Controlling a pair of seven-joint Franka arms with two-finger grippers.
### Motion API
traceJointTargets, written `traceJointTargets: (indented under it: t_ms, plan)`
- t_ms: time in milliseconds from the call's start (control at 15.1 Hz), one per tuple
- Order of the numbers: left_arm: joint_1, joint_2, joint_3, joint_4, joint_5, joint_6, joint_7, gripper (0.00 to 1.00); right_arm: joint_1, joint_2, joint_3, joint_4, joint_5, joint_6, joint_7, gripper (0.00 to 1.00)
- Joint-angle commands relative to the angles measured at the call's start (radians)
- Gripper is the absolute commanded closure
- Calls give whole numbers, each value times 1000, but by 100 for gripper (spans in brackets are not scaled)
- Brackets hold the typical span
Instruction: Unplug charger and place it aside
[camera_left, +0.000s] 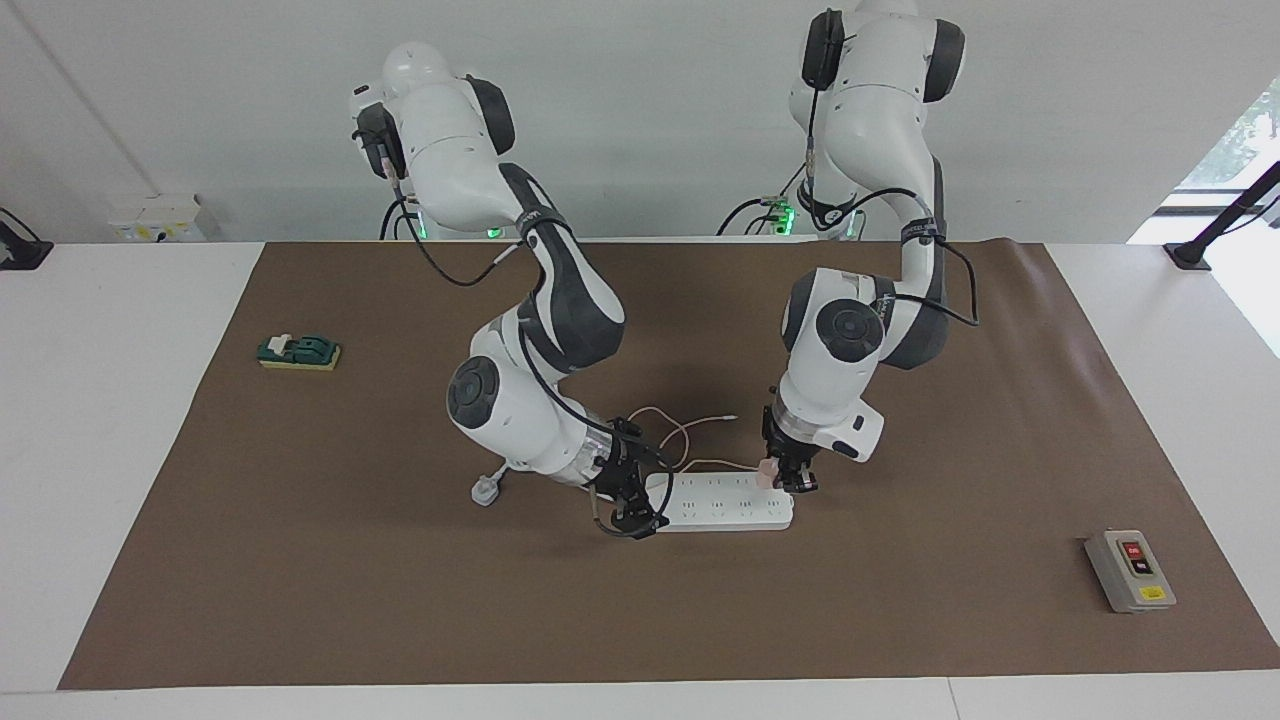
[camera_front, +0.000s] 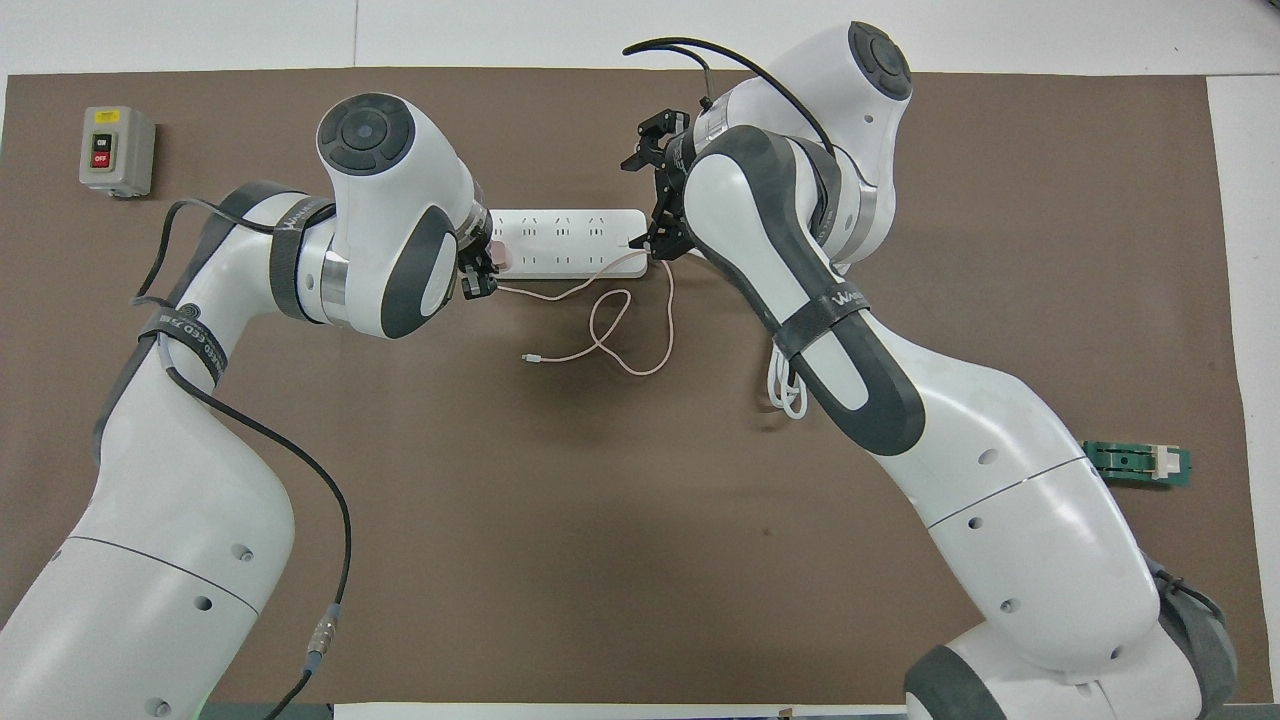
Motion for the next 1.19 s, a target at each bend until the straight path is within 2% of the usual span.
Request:
traceJointTargets:
  t_ms: [0,133,331,398,1127]
  plan:
    - [-15,-29,5,-45,9,-18,-19,78,28,15,-2,-11,23,57,-2,1]
    - [-15,-29,5,-50,9,-4,-19,79,39,18,-2,-51,23,106,-4,1]
    - [-21,-30,5,-61,9,7,-19,98,53,17,-2,-91,18,156,-13,1]
    - [-21,-30,5,-61,9,5,-19,100,53,17,-2,-91,20,157,-16,1]
    - [-23,-34,5,-62,9,5,-19,100,50,20,-2,-119,21,186,-33,0]
